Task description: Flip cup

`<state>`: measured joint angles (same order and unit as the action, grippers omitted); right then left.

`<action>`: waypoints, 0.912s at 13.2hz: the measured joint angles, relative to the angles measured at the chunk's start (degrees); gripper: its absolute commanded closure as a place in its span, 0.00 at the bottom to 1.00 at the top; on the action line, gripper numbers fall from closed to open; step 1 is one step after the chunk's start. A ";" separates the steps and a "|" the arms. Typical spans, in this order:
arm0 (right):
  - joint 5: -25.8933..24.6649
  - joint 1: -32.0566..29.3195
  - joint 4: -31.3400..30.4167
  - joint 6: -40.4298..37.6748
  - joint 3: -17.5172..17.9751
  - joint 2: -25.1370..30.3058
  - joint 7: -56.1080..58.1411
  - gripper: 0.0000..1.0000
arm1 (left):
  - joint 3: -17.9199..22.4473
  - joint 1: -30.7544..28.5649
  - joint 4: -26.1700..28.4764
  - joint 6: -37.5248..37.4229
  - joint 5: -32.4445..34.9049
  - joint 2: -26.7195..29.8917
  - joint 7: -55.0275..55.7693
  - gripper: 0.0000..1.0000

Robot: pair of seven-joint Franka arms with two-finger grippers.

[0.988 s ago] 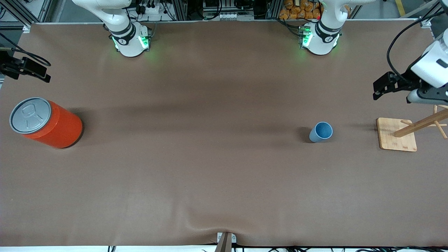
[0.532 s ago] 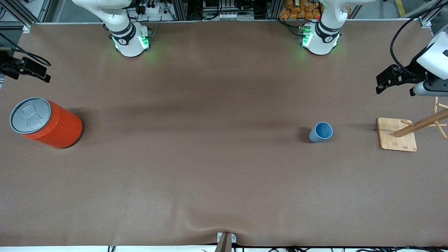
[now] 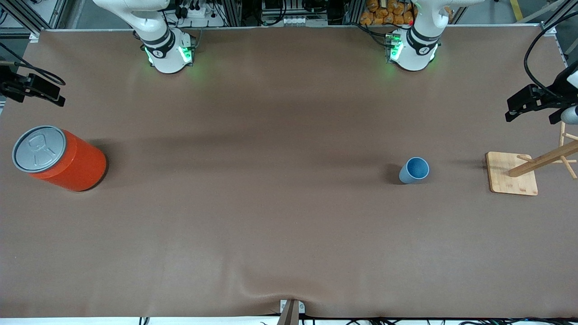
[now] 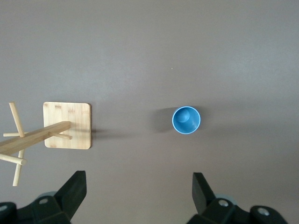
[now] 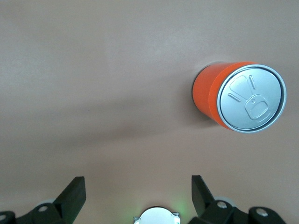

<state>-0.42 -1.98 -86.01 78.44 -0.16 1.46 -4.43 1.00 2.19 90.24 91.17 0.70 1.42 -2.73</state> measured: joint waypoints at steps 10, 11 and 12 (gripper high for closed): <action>0.00 -0.01 0.00 0.00 -0.05 0.00 0.00 0.00 | -0.16 0.05 -0.04 0.00 0.00 0.25 4.43 0.00; 0.00 -0.01 0.00 0.00 -0.05 0.00 0.00 0.00 | -0.18 0.05 -0.04 0.00 0.00 0.38 4.86 0.00; 0.00 -0.01 0.00 0.00 -0.05 0.00 0.00 0.00 | -0.19 0.05 -0.04 0.00 0.00 0.46 4.91 0.00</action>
<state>-0.42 -1.99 -86.01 78.44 -0.22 1.46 -4.43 0.80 2.24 90.19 91.17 0.70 1.89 2.17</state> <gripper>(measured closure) 0.000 0.000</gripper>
